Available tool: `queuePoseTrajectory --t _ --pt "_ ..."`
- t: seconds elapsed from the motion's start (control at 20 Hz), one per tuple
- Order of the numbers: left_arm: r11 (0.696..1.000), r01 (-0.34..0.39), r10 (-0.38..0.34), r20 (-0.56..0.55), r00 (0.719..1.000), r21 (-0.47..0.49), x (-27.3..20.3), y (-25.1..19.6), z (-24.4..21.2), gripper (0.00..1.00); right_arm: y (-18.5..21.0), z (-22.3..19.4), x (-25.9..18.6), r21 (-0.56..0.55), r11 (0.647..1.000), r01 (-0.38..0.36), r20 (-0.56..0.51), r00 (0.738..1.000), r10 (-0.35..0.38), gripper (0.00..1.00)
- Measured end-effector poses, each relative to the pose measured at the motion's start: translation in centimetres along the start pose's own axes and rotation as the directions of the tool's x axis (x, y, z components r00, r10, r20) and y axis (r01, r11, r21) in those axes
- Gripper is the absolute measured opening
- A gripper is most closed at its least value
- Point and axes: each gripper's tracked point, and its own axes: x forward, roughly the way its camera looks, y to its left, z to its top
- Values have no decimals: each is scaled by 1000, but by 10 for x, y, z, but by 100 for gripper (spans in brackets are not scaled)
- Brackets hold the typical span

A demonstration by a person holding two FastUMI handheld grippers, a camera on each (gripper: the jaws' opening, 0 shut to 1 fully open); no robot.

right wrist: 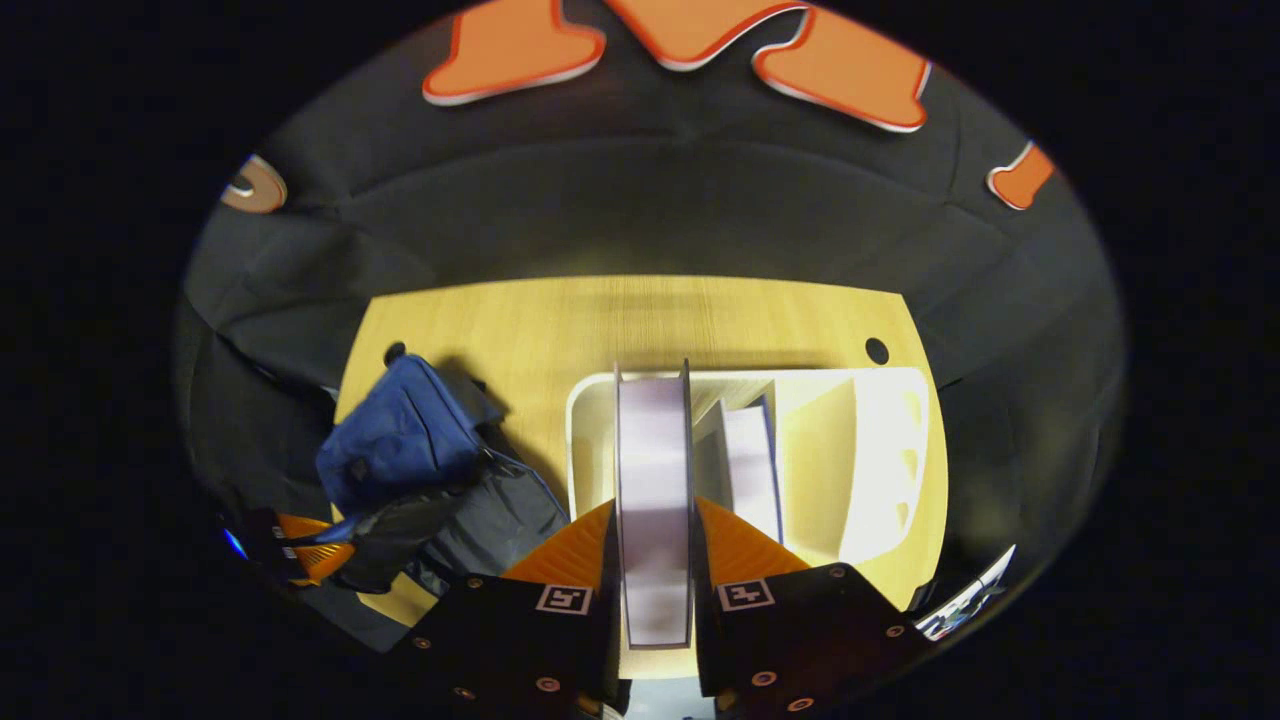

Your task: Open the schoolbag, grab two books from the bookshelf and put them into the schoolbag.

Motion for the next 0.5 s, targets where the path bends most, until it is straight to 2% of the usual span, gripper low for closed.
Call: queuePoseTrajectory --t 0.1,0.2,0.3,0.4,0.5 --pt "1000 -13 13 5 1000 1 -2 2 2 4 -7 14 -43 22 999 -36 98 995 33 31" --pt "1000 -28 28 5 1000 1 -4 3 3 4 -13 21 -87 63 995 -84 205 976 69 31" --pt "999 -44 44 10 999 16 -8 6 6 4 -19 21 -127 113 980 -163 313 942 121 31" --pt "998 -60 60 10 998 35 -10 7 7 4 -23 1 -158 147 960 -239 393 905 165 30" --pt "995 -75 75 7 997 59 -12 8 9 4 -22 -27 -163 196 932 -304 428 882 198 30"
